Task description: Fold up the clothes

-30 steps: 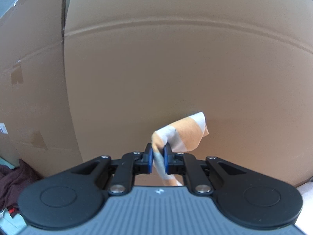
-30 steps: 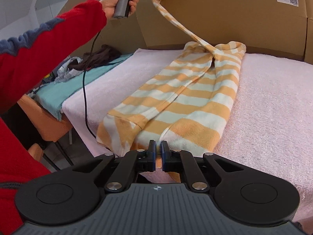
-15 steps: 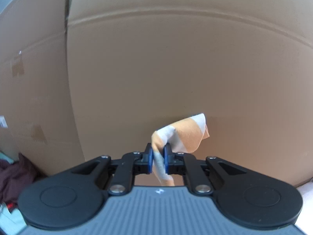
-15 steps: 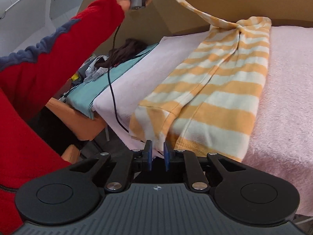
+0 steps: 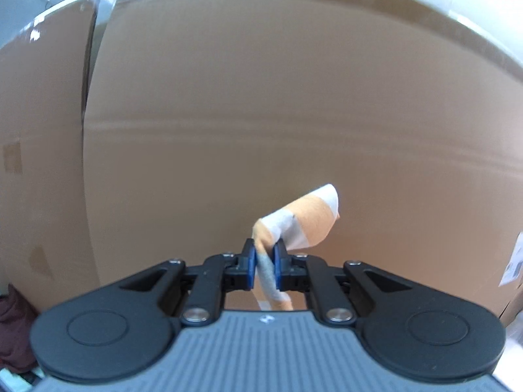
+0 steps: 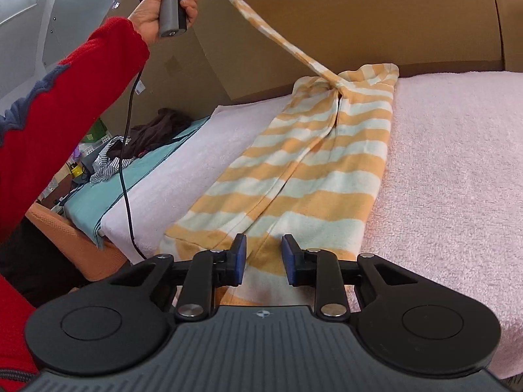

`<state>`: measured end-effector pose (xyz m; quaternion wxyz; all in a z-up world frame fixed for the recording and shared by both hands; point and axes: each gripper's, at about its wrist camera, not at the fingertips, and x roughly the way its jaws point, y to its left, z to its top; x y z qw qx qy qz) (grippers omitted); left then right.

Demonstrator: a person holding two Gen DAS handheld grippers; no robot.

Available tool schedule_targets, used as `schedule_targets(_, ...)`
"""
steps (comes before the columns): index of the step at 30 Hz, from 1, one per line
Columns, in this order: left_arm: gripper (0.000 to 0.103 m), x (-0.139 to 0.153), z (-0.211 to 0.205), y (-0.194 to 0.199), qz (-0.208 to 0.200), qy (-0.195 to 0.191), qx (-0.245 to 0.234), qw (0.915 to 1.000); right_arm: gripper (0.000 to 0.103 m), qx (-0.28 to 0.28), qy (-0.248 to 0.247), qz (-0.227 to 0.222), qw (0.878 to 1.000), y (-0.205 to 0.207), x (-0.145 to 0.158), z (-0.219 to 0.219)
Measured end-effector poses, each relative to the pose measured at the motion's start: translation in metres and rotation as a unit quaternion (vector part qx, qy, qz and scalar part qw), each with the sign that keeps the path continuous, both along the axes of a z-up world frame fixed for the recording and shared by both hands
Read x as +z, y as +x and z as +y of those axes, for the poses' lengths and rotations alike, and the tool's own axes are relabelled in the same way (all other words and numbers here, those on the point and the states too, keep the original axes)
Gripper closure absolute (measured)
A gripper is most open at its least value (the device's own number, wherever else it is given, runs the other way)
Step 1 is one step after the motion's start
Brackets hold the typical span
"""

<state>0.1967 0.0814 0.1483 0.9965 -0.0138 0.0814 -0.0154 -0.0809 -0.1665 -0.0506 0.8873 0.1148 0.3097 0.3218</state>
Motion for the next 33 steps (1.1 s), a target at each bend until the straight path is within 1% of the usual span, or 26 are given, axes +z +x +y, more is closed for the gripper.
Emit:
schedule_targets(1,0.096,0.006,-0.002,-0.003,-0.011,-0.002,-0.005,0.9999,0.076,-0.002,0.004,0.002,1.0,0.0,0.0,-0.001)
schedule_targets(2,0.096,0.004,-0.004,-0.004,-0.011,0.006,-0.003,0.9999,0.076,-0.004,0.009,0.004,1.0,0.001,0.0,-0.002)
schedule_targets(4,0.095,0.0,-0.006,-0.003,-0.01,0.024,0.001,0.9997,0.083,-0.012,0.011,0.003,1.0,0.0,-0.001,-0.003)
schedule_targets(5,0.095,-0.007,-0.005,-0.001,-0.001,0.028,0.006,0.9996,0.089,-0.017,0.009,0.002,1.0,-0.001,-0.001,-0.002)
schedule_targets(6,0.095,-0.014,-0.003,0.001,0.007,0.032,0.012,0.9994,0.092,-0.021,0.007,0.003,1.0,0.0,-0.002,-0.002)
schedule_targets(9,0.095,-0.041,0.012,0.004,0.034,0.029,0.028,0.9986,0.095,-0.024,0.015,0.01,1.0,0.002,-0.002,-0.006)
schedule_targets(10,0.095,-0.051,0.018,0.005,0.045,0.029,0.036,0.9979,0.095,-0.02,0.019,0.013,1.0,0.002,-0.002,-0.008)
schedule_targets(12,0.095,-0.071,0.03,0.008,0.067,0.026,0.051,0.9961,0.087,-0.008,0.021,0.012,1.0,0.0,-0.001,-0.007)
schedule_targets(14,0.095,-0.09,0.044,0.01,0.09,0.021,0.065,0.9936,0.082,-0.002,0.014,0.004,1.0,-0.004,0.002,-0.005)
schedule_targets(16,0.095,-0.107,0.054,0.011,0.107,0.014,0.076,0.9913,0.08,0.005,0.0,-0.011,1.0,-0.01,0.007,-0.003)
schedule_targets(18,0.095,-0.119,0.062,0.01,0.118,0.008,0.083,0.9895,0.075,0.006,-0.032,-0.031,0.999,-0.016,0.01,0.0)
schedule_targets(19,0.095,-0.125,0.066,0.01,0.123,0.004,0.087,0.9885,0.075,0.007,-0.047,-0.034,0.998,-0.017,0.008,0.002)
schedule_targets(20,0.095,-0.131,0.07,0.01,0.129,0.001,0.091,0.9875,0.076,0.004,-0.046,-0.032,0.998,-0.016,0.006,0.003)
schedule_targets(22,0.095,-0.141,0.076,0.01,0.135,-0.005,0.097,0.9861,0.092,-0.003,-0.041,-0.027,0.999,-0.013,0.003,0.004)
schedule_targets(23,0.095,-0.139,0.079,0.016,0.134,-0.003,0.1,0.9859,0.102,-0.006,-0.038,-0.023,0.999,-0.011,0.003,0.004)
schedule_targets(24,0.095,-0.138,0.077,0.023,0.131,-0.006,0.101,0.9862,0.102,-0.004,-0.038,-0.026,0.999,-0.011,0.005,0.005)
schedule_targets(27,0.095,-0.135,0.072,0.046,0.121,-0.017,0.105,0.987,0.102,0.005,-0.038,-0.037,0.999,-0.013,0.01,0.009)
schedule_targets(28,0.095,-0.134,0.056,0.038,0.12,-0.02,0.104,0.9871,0.102,0.008,-0.038,-0.041,0.998,-0.014,0.012,0.01)
schedule_targets(29,0.095,-0.133,0.04,0.029,0.119,-0.023,0.104,0.9872,0.098,0.002,-0.042,-0.043,0.998,-0.014,0.011,0.011)
schedule_targets(30,0.095,-0.134,0.038,0.026,0.119,-0.021,0.102,0.9874,0.094,-0.004,-0.046,-0.045,0.998,-0.013,0.009,0.013)
schedule_targets(31,0.095,-0.135,0.037,0.022,0.119,-0.019,0.101,0.9876,0.094,-0.013,-0.047,-0.046,0.998,-0.011,0.009,0.013)
schedule_targets(32,0.095,-0.113,0.076,0.023,0.12,-0.017,0.099,0.9877,0.09,-0.022,-0.051,-0.047,0.997,-0.007,0.009,0.014)
schedule_targets(33,0.095,-0.118,0.085,0.025,0.121,-0.018,0.096,0.9878,0.077,-0.03,-0.058,-0.049,0.997,-0.004,0.009,0.015)
